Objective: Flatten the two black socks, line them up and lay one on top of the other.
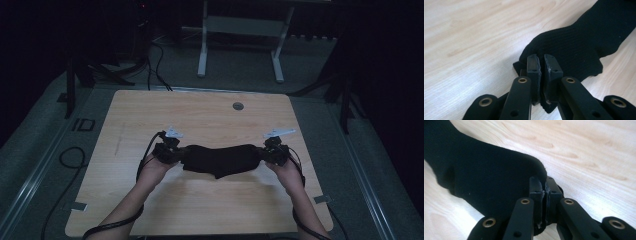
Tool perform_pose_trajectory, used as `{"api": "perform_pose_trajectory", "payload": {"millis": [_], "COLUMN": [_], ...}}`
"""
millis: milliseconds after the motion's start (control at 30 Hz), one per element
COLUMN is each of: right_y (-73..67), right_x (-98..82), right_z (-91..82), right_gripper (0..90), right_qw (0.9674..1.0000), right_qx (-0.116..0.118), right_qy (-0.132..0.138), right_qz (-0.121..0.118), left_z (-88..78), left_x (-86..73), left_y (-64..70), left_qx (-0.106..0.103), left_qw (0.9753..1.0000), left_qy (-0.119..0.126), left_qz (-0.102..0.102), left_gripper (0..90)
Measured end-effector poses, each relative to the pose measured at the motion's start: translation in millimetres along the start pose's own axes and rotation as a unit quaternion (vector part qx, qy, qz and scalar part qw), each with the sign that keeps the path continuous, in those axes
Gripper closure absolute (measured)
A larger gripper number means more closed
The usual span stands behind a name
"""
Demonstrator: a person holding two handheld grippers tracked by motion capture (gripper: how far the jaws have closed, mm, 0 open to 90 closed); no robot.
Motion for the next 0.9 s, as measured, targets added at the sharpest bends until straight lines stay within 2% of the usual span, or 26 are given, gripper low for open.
{"api": "perform_pose_trajectory", "payload": {"millis": [67,167,333,400,533,800,900], "right_y": [1.0,2.1,3.9,4.5,4.7,6.3,6.3], "right_x": [-2.4,-5.9,-13.3,-16.3,-21.3,-22.1,-20.1], "right_z": [9.5,21.2,33.9,37.9,43.3,45.9,45.1], "right_gripper": [86.3,86.3,86.2,86.2,86.1,85.4,76.5], "right_qw": [0.9999,0.9996,0.9990,0.9988,0.9984,0.9986,0.9985], "right_qx": [-0.005,-0.009,-0.010,-0.011,-0.013,-0.017,-0.016], "right_qy": [-0.012,-0.028,-0.043,-0.048,-0.054,-0.051,-0.052], "right_qz": [0.000,-0.001,0.000,0.001,0.004,0.003,0.002], "left_z": [6.2,13.6,24.2,27.7,31.3,34.1,31.8], "left_x": [-2.8,-7.4,-16.0,-19.1,-22.3,-23.2,-22.6], "left_y": [-2.8,-5.4,-9.3,-10.2,-12.1,-11.1,-10.2], "left_qx": [0.005,-0.001,-0.011,-0.008,-0.010,-0.003,-0.004], "left_qw": [1.0000,0.9998,0.9993,0.9991,0.9991,0.9991,0.9995], "left_qy": [-0.007,-0.017,-0.035,-0.039,-0.040,-0.043,-0.033], "left_qz": [-0.002,-0.007,-0.013,-0.011,-0.013,-0.001,-0.001], "left_gripper": [84.4,84.4,84.2,84.0,83.9,83.6,79.6]}}
Point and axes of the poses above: each handheld gripper's, and its own axes: z roughly forward along the jaws, x roughly out of its top, y roughly to its right, the point moved 3 cm from there along z, roughly forward along the jaws, and after that the axes turned 9 degrees about -x, right-handed, at the moved point
